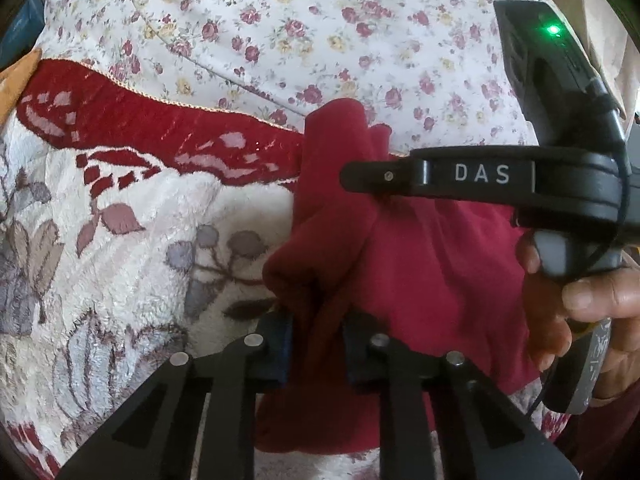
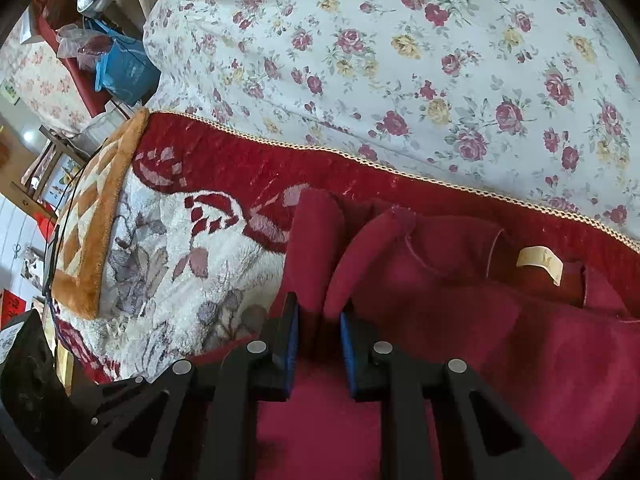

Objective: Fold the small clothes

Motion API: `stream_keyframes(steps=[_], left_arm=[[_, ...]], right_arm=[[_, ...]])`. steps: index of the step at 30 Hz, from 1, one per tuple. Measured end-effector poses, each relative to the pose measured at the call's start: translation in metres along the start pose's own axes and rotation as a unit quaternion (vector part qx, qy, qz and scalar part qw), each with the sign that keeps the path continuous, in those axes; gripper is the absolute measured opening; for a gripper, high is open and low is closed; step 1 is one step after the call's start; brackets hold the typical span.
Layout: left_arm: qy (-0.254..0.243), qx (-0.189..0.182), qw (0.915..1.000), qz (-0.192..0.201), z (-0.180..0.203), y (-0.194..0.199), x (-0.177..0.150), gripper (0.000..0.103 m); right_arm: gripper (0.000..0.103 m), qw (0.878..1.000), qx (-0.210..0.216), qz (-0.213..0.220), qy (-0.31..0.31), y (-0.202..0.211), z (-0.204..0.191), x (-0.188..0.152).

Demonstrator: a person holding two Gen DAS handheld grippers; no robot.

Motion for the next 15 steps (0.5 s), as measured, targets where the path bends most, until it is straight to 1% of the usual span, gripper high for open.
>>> stream_keyframes(steps=[3,4,5,6,7,8,11,13,15], left_arm=[[-0.008,0.007,0.9999,0.005,0.003,0.003,-0.002,0.016],[-0.009,0.007,0.9999,0.006,0.004,0.004,-0.003,0.016],[-0.009,0.006,0.9999,0.006,0.004,0.005,-0.002,0.016],[-0.009,0.005,0.9999,0.007,0.003,0.005,-0.002,0.016],[-0.009,0.004,0.9999,0.007,0.003,0.006,-0.002,0.016],[-0.009,0.003,0.9999,0.008,0.003,0.006,-0.002,0.016],[-0.011,0.004,0.9999,0.009,0.002,0.007,-0.002,0.016],[-0.011,0.005,0.9999,0.008,0.002,0.008,-0.004,0.015],[-0.011,0.005,0.9999,0.008,0.002,0.008,-0.004,0.015]], right_arm=[[0.022,1.0,-0.001,-0.006,-0.002,0.001,-0.002,0.0],[0.028,1.0,-0.001,-0.007,-0.006,0.001,-0.002,0.002],[0.04,1.0,-0.003,-0.008,-0.01,0.002,-0.002,0.003],[0.048,1.0,-0.006,-0.01,-0.013,0.002,-0.002,0.004],[0.064,1.0,-0.008,-0.011,-0.016,0.002,-0.003,0.005],[0.076,1.0,-0.008,-0.013,-0.018,0.002,-0.003,0.007],[0.084,0.999,-0.017,-0.028,-0.014,-0.003,-0.01,0.013],[0.088,0.998,-0.034,-0.043,0.0,-0.012,-0.018,0.018],[0.089,0.997,-0.045,-0.063,0.007,-0.024,-0.025,0.022]])
Point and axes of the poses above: each gripper's, at about its wrist camera, not at the fingertips, and y roughly against the way its jaws point, z to its right, x to its top, the point moved 3 cm from there along -y, roughly the way its jaws point, and after that the axes turned 15 degrees about -z, right-handed, at the moved point
